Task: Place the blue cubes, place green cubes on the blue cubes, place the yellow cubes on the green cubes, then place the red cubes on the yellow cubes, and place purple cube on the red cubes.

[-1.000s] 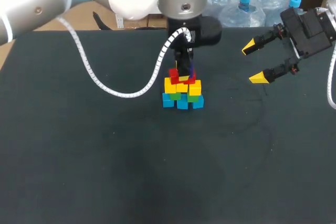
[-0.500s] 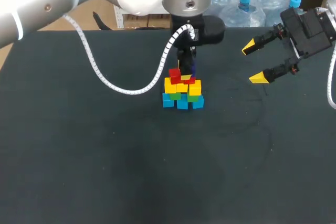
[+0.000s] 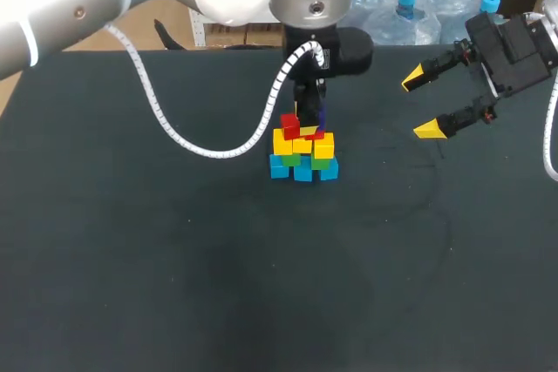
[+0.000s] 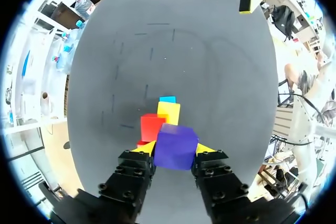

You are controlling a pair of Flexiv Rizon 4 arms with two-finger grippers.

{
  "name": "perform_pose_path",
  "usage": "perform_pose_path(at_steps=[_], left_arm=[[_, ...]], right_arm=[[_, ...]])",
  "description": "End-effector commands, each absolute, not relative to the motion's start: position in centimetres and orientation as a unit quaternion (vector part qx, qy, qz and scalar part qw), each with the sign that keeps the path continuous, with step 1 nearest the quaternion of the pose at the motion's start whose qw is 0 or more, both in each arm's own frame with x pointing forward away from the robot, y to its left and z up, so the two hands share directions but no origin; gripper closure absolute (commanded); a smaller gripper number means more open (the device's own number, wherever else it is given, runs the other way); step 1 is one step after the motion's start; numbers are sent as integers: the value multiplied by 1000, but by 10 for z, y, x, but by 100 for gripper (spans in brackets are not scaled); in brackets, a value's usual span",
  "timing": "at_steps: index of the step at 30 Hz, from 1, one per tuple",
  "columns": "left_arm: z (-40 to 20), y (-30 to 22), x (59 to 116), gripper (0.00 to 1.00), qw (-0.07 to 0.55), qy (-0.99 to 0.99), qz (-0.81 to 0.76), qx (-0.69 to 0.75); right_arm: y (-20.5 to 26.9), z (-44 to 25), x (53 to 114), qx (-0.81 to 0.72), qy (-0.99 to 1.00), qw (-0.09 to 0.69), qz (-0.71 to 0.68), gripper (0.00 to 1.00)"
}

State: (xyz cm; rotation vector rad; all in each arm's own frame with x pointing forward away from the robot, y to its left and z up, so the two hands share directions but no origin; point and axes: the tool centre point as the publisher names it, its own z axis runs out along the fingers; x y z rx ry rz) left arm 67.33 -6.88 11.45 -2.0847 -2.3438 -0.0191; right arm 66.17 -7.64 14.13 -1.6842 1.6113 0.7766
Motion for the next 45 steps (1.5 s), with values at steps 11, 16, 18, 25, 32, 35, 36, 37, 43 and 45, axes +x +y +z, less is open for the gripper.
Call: perform_pose_path(at_steps=[11, 16, 18, 25, 32, 35, 36, 37, 43, 45], left_arm=[[113, -66, 673, 100, 6, -747, -3, -665], [115, -66, 675, 99, 9, -746, -6, -666], [114, -67, 676, 98, 10, -745, -7, -667], [113, -68, 680, 96, 13, -743, -6, -669], [114, -67, 681, 95, 14, -743, -8, -669], [114, -67, 682, 95, 15, -744, -8, -668], [114, -67, 682, 95, 15, -744, -8, -668], [114, -67, 682, 95, 15, -744, -8, -668], [113, -65, 681, 94, 16, -745, -6, -666], [112, -64, 680, 94, 16, -746, -6, -666]], right_arm=[[-76, 141, 661, -646, 618, 336, 297, 0], [-76, 141, 661, -646, 618, 336, 297, 0], [-76, 141, 661, -646, 618, 336, 297, 0], [-76, 141, 661, -646, 618, 336, 297, 0], [-76, 141, 661, -646, 618, 336, 297, 0], [-76, 141, 661, -646, 618, 336, 297, 0], [-76, 141, 661, -646, 618, 336, 297, 0], [-76, 141, 661, -646, 618, 336, 297, 0], [-76, 141, 661, -646, 618, 336, 297, 0], [-76, 141, 661, -646, 618, 336, 297, 0]])
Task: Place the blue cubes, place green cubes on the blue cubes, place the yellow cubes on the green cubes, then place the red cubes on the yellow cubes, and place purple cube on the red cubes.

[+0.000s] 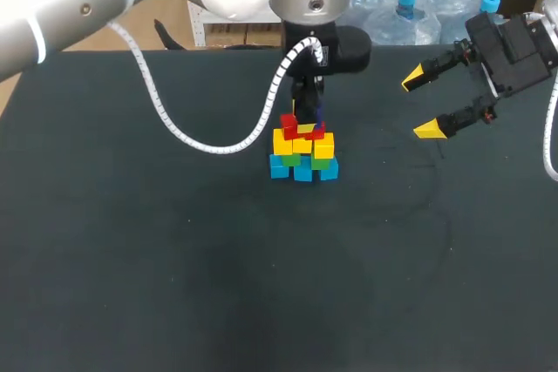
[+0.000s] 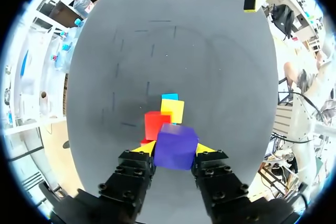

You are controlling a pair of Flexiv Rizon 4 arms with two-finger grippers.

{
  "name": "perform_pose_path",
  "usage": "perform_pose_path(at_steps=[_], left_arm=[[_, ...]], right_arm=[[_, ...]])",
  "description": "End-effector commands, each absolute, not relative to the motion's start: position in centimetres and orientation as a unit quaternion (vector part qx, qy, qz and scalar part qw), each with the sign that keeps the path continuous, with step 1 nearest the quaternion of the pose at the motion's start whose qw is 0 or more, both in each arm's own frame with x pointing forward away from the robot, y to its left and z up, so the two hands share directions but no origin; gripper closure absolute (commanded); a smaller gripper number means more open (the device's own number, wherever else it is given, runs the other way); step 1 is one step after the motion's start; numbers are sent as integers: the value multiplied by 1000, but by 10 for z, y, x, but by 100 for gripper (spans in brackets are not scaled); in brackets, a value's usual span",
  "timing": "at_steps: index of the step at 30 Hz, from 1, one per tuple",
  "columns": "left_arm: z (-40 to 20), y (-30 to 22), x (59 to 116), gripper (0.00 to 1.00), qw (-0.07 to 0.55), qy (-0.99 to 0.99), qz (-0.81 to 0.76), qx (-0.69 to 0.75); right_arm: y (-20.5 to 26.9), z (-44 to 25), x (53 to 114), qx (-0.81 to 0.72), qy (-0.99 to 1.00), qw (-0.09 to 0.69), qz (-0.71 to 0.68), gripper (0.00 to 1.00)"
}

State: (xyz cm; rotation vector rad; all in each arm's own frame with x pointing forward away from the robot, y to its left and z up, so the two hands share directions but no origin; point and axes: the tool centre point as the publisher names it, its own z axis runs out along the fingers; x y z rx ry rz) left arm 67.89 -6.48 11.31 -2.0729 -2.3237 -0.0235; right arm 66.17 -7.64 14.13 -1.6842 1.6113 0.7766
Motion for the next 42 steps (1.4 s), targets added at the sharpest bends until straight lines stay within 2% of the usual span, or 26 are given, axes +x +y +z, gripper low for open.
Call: perform_pose_path(at_steps=[1, 24, 42], left_arm=[[112, -64, 680, 94, 16, -746, -6, -665], [110, -63, 685, 85, 21, -744, -5, -668], [111, -63, 687, 85, 23, -743, -6, -668]], right_arm=[[-76, 141, 661, -646, 618, 336, 297, 0], [-76, 141, 661, -646, 618, 336, 297, 0], [-76, 141, 661, -646, 618, 336, 297, 0]])
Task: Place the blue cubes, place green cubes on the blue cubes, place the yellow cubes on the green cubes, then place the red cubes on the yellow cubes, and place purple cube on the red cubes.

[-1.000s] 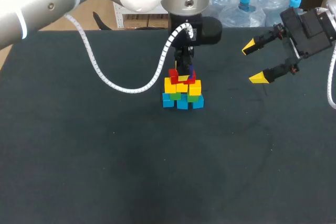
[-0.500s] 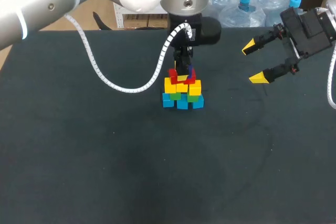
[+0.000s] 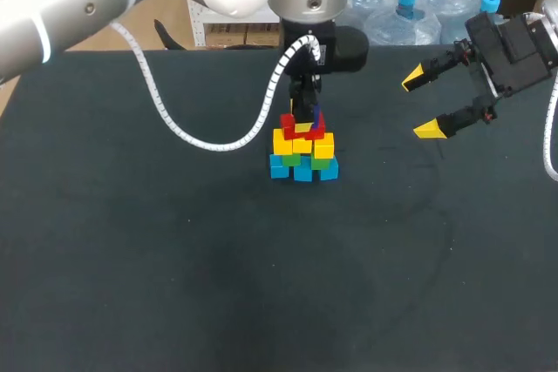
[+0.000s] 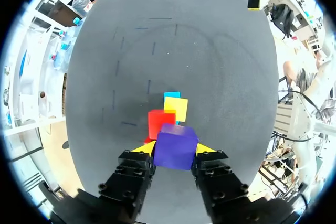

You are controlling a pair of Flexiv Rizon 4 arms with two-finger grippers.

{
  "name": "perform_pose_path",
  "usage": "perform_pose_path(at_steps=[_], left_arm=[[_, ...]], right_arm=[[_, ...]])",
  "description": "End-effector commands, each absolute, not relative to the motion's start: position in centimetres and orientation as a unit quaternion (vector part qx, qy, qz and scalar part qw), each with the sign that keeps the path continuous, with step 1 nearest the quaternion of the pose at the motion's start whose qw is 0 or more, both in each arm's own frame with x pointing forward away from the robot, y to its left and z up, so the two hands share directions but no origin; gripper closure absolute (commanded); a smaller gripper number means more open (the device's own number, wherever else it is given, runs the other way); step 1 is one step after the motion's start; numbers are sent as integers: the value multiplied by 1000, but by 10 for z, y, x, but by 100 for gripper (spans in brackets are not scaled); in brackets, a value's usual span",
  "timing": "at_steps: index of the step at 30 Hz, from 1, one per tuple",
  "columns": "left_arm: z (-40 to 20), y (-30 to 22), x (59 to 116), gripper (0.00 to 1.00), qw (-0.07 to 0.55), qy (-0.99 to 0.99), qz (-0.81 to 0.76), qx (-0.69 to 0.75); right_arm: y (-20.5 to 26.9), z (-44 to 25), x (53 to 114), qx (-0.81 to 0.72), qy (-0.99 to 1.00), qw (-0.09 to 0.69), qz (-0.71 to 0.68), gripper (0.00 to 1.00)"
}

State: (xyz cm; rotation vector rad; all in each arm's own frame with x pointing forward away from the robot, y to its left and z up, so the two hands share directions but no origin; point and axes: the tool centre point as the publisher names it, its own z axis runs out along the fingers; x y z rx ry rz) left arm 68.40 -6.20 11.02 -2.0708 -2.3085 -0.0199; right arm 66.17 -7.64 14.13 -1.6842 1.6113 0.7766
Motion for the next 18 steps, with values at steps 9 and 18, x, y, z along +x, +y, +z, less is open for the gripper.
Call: perform_pose_path(at_steps=[9, 18], left_arm=[[109, -62, 686, 83, 24, -745, -3, -666], [107, -61, 685, 81, 23, -747, -2, -665]], right_arm=[[-76, 141, 661, -646, 618, 336, 297, 0], [-76, 141, 661, -646, 618, 336, 297, 0]])
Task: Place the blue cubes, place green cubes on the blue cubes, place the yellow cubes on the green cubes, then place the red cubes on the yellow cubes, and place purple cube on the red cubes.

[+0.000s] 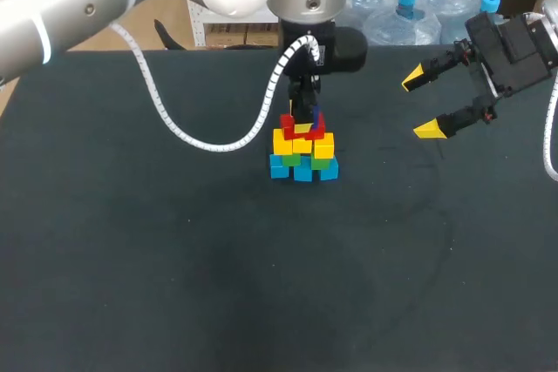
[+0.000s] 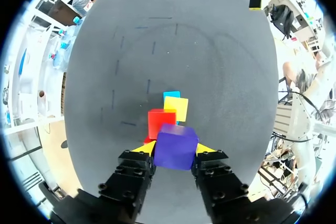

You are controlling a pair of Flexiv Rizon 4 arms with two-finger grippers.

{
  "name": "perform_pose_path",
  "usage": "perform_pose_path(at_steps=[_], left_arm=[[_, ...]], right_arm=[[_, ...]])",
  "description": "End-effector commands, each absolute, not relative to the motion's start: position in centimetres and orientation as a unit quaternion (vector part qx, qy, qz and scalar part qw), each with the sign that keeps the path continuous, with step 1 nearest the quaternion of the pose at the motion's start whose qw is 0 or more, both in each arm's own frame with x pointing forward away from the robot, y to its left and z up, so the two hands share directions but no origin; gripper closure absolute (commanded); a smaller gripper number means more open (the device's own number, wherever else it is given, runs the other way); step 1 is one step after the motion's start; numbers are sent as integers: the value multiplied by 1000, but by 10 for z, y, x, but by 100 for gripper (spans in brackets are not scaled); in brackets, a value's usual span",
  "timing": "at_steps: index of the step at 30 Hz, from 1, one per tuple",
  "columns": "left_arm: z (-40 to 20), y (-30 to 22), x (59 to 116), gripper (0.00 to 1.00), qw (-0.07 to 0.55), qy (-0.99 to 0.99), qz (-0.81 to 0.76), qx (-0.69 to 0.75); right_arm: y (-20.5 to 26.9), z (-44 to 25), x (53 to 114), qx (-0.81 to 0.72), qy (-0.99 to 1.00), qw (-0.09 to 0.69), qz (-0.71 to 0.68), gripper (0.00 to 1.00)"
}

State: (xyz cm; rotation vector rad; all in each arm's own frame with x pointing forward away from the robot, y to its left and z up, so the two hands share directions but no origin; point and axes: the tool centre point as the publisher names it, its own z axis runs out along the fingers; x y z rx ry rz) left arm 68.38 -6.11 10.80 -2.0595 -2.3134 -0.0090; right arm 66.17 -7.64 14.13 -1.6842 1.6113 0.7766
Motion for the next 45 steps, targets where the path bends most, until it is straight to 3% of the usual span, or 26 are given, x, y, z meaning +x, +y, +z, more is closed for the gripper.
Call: perform_pose_path(at_steps=[1, 10, 45], left_arm=[[107, -61, 684, 80, 23, -747, -2, -665], [104, -61, 686, 76, 23, -746, 0, -666], [104, -58, 692, 73, 20, -745, -4, -667]], right_arm=[[-76, 141, 661, -646, 618, 336, 297, 0], [-76, 141, 661, -646, 618, 336, 297, 0], [-76, 141, 661, -646, 618, 336, 297, 0]])
